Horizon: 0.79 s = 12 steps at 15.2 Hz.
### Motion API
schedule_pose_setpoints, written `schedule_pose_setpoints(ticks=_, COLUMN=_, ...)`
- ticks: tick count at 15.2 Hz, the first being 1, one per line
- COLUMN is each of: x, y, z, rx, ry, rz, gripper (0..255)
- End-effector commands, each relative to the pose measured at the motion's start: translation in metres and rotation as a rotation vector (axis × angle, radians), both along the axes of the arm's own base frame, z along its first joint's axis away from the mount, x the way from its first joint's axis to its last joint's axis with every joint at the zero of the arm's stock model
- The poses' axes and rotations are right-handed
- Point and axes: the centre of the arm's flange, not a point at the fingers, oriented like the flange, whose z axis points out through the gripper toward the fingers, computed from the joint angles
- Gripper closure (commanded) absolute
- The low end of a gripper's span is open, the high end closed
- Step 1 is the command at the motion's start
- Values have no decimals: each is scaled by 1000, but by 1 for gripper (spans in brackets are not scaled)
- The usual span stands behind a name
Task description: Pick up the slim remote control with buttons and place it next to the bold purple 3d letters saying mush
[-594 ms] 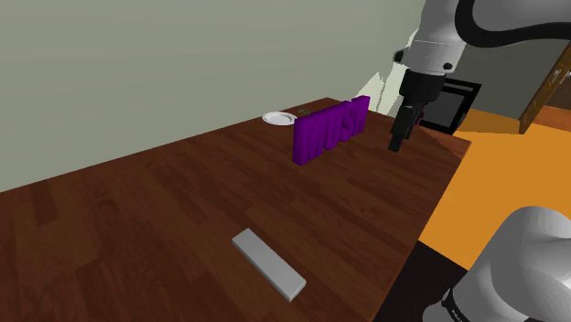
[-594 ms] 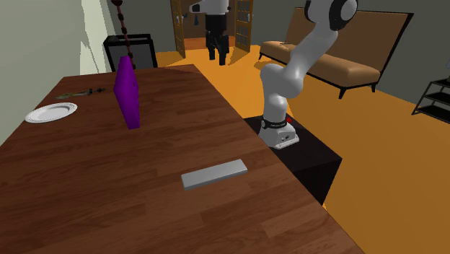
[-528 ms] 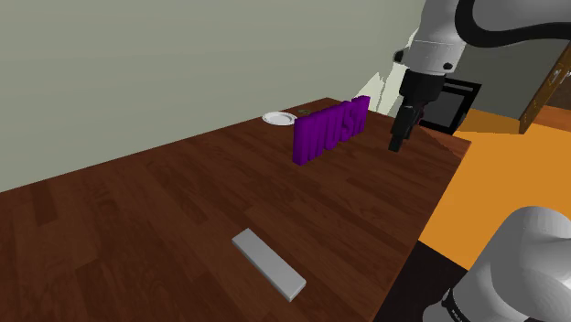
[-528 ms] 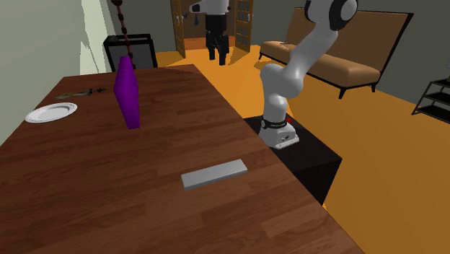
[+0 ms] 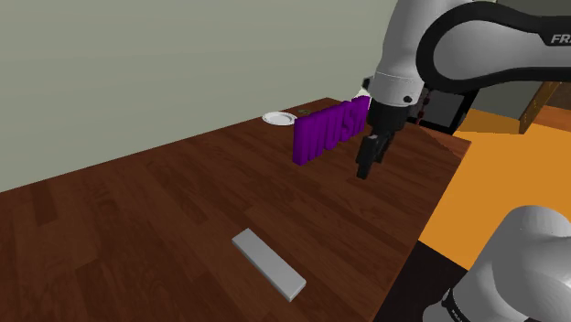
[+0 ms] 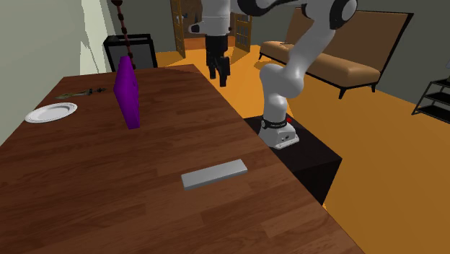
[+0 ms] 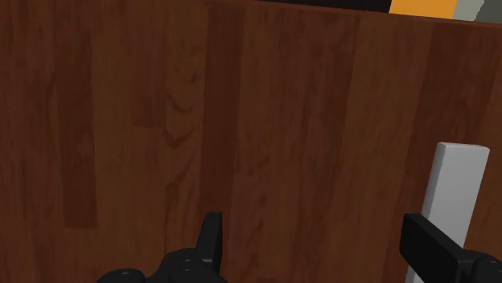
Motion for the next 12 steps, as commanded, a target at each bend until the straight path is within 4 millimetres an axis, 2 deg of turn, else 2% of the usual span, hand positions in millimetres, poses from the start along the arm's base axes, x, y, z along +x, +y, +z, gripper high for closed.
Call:
schedule_pose_setpoints(ticks=1, x=8, y=21, z=-12, rx=-1, ry=0, rz=-8, gripper=0)
schedule_pose_setpoints(ticks=12, x=47, y=136, z=-94, rx=-12, ry=6, rz=-45, gripper=0)
